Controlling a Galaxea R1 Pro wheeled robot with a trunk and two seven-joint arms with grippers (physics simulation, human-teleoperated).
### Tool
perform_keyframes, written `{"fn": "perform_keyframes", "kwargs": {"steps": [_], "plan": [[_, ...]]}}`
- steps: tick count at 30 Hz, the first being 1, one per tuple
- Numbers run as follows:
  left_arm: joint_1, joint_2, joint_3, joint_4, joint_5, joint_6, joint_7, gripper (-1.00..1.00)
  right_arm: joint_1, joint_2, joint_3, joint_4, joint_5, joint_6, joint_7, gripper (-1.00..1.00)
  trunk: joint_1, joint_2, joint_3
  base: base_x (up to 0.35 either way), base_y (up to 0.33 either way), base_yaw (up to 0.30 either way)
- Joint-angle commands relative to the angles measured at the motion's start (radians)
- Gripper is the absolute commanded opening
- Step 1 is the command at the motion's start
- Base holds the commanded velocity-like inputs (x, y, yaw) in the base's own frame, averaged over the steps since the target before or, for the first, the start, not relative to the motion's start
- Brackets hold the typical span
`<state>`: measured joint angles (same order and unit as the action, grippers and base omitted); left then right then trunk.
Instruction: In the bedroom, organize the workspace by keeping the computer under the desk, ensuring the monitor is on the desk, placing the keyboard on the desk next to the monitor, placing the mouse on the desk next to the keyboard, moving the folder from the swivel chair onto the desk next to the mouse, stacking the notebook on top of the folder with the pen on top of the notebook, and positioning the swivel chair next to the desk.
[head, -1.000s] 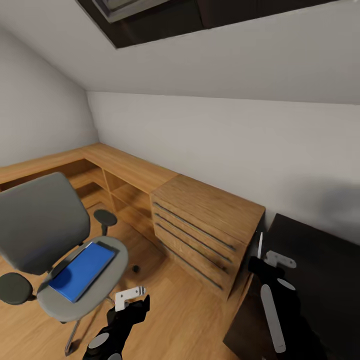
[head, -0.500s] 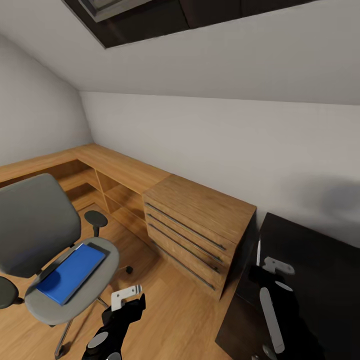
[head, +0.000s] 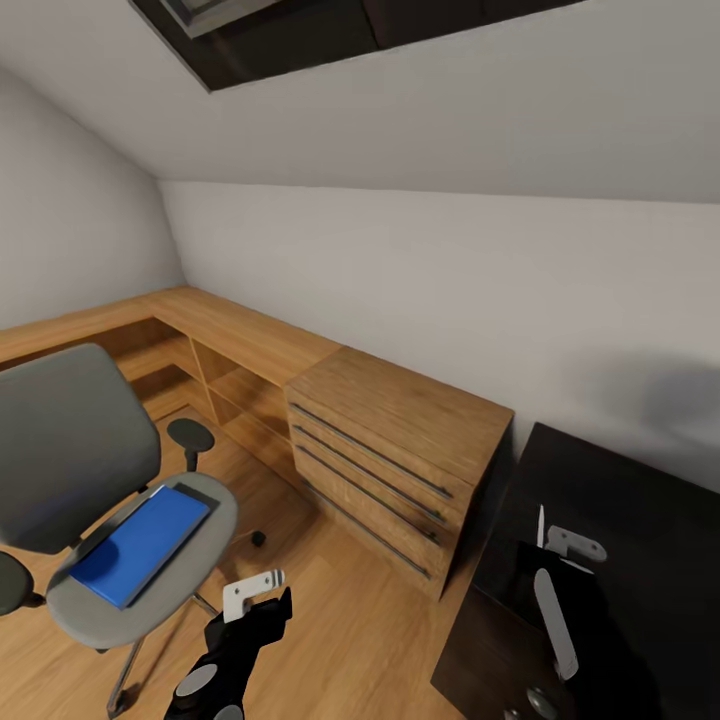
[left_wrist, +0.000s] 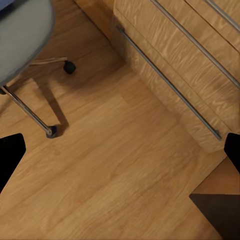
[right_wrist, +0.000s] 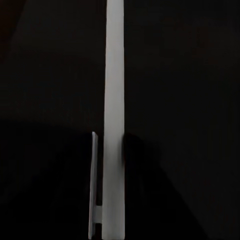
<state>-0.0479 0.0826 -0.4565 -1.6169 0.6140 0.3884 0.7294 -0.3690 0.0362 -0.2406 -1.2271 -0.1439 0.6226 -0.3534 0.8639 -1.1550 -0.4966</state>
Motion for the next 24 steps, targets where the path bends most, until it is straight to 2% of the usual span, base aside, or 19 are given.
{"fn": "perform_keyframes", "kwargs": {"steps": [1, 8, 20, 24], "plan": [[-0.001, 0.001, -0.002, -0.001, 0.006, 0.003, 0.008, 1.00, -0.007, -0.004, -0.004, 0.013, -0.012, 0.002, -0.008, -1.00, 0.004, -0.008, -0.004, 0.000, 0.000, 0.000], [-0.001, 0.000, -0.002, -0.001, 0.006, 0.003, 0.008, 1.00, -0.036, -0.020, -0.016, 0.070, -0.012, -0.002, -0.007, -1.00, 0.031, -0.057, -0.026, 0.000, 0.000, 0.000], [-0.001, -0.001, -0.007, -0.001, 0.006, 0.003, 0.008, 1.00, -0.040, -0.022, -0.019, 0.082, -0.012, -0.003, -0.007, -1.00, 0.077, -0.141, -0.064, 0.000, 0.000, 0.000], [-0.001, -0.001, -0.006, -0.001, 0.006, 0.003, 0.008, 1.00, -0.041, -0.022, -0.019, 0.083, -0.012, -0.003, -0.007, -1.00, 0.077, -0.141, -0.064, 0.000, 0.000, 0.000]]}}
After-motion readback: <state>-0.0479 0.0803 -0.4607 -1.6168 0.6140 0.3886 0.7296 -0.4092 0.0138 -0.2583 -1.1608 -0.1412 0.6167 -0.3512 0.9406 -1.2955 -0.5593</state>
